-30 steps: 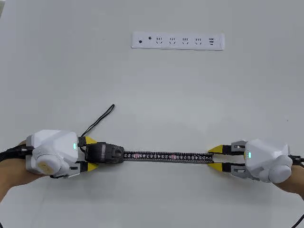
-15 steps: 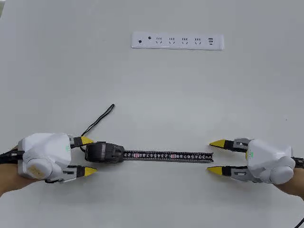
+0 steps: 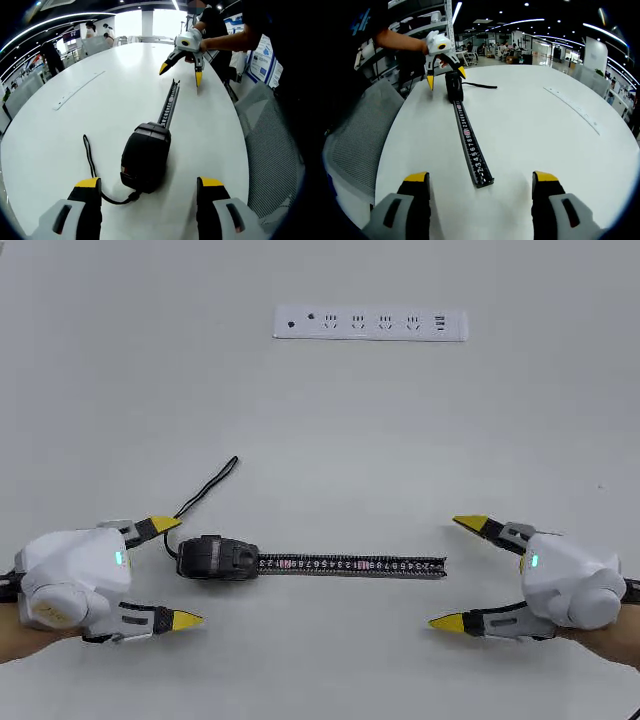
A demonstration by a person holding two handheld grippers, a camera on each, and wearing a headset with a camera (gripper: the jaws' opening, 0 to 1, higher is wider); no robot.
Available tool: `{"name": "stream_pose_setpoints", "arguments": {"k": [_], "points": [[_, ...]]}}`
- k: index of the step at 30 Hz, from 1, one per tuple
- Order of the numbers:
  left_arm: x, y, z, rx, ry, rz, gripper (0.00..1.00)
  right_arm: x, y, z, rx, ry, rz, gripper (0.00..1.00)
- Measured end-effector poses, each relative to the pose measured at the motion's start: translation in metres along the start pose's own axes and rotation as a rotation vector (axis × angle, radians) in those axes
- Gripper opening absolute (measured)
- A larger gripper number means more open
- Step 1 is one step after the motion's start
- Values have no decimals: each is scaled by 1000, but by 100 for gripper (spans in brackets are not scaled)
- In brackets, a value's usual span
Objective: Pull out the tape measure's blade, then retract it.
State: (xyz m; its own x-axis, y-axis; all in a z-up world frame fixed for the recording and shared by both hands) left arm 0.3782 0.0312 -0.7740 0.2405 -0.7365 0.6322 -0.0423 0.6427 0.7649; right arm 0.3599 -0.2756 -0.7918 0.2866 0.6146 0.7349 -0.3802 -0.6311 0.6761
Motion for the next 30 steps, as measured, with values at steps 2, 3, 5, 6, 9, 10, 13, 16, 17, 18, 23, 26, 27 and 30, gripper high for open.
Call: {"name": "stream_pose_setpoints", "arguments": {"k": [2, 3, 5, 6, 9, 10, 13, 16, 17, 18, 23, 26, 27, 30], "points": [[1, 1, -1, 12, 10, 9, 84, 1, 1, 0, -8, -19, 4, 92], [1, 2, -1, 13, 11, 11, 86, 1, 1, 0, -9, -21, 4, 96], [1, 2, -1, 14, 13, 13, 90, 1, 1, 0, -11, -26, 4, 100], [1, 2, -2, 17, 17, 16, 91, 1, 1, 0, -15, -32, 4, 100], [4, 8, -5, 52, 22, 59, 100, 4, 4, 0, -42, -73, 9, 100], [3, 8, -5, 55, 28, 57, 100, 5, 4, 0, -46, -72, 9, 100], [1, 8, -7, 67, 36, 66, 100, 3, 4, 1, -56, -70, 8, 100], [0, 9, -7, 75, 49, 68, 100, 5, 6, 2, -64, -76, 11, 100], [0, 9, -7, 80, 53, 70, 100, 4, 7, 2, -70, -75, 9, 100], [0, 9, -6, 84, 56, 73, 100, 4, 7, 2, -71, -77, 9, 100], [0, 13, -6, 108, 81, 95, 100, 5, 11, 4, -98, -98, 7, 100], [0, 17, -5, 125, 90, 108, 100, 5, 13, 3, -110, -114, 8, 100], [1, 18, -4, 129, 90, 111, 100, 6, 14, 2, -111, -118, 9, 100], [1, 21, -1, 138, 104, 113, 100, 4, 17, 1, -130, -136, 2, 100]]}}
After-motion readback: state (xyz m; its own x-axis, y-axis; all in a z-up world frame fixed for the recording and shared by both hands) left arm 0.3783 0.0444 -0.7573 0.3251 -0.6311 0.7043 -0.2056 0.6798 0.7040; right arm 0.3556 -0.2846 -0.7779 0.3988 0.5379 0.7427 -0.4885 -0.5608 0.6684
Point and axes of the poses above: the centre of the closed fingertips' face, and the gripper's own axes: y roughly backward along the fingers, z roughly to its right, x roughly out of its top, the point moved 2 cm from there along y, roughly backward along the fingers, and after that the axes turned 8 degrees about -x, right-handed, at the moved point
